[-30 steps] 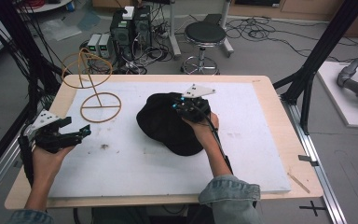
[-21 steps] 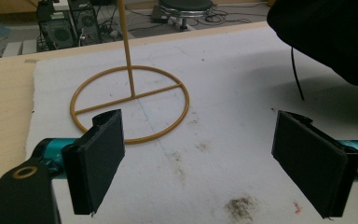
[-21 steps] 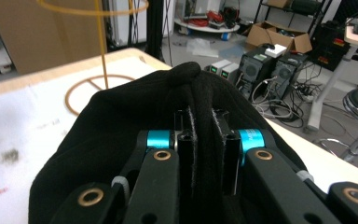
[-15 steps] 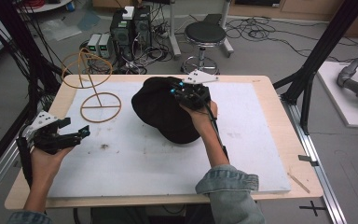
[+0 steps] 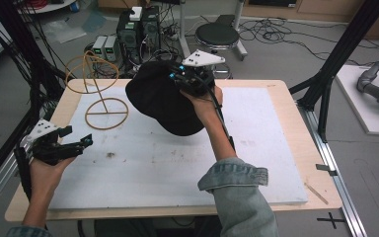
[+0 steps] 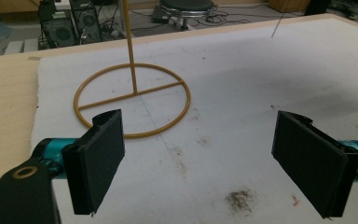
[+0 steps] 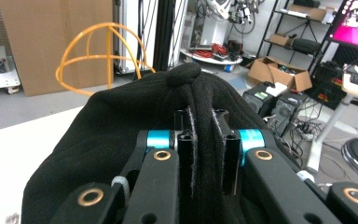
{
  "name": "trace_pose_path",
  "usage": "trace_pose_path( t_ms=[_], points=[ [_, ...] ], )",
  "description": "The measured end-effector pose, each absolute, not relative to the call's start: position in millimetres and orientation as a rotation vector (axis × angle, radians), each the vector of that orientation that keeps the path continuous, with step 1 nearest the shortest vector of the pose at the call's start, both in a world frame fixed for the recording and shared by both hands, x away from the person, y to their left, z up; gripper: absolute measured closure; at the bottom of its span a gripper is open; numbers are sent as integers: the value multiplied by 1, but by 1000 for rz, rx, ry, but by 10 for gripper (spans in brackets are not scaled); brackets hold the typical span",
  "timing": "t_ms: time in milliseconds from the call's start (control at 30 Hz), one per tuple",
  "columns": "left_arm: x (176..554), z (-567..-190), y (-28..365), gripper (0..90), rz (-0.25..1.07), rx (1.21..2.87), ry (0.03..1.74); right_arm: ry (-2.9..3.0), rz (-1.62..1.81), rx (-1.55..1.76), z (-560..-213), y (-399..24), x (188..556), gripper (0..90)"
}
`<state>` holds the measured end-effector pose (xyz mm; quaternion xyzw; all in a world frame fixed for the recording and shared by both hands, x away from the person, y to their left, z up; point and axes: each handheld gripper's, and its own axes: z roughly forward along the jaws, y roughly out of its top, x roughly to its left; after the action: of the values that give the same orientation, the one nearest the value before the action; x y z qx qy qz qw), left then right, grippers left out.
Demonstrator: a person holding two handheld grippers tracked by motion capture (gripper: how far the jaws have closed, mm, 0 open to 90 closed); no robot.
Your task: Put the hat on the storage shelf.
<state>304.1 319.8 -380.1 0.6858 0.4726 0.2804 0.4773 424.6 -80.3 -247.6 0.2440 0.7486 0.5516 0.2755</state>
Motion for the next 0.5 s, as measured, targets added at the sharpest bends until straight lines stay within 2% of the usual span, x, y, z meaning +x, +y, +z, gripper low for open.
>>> trace_pose_path(
  t_ms=[500],
  points=[
    [301,-381,324,174,686,1667,1163,1984,1556,603,-209,-45,444,832]
  ],
)
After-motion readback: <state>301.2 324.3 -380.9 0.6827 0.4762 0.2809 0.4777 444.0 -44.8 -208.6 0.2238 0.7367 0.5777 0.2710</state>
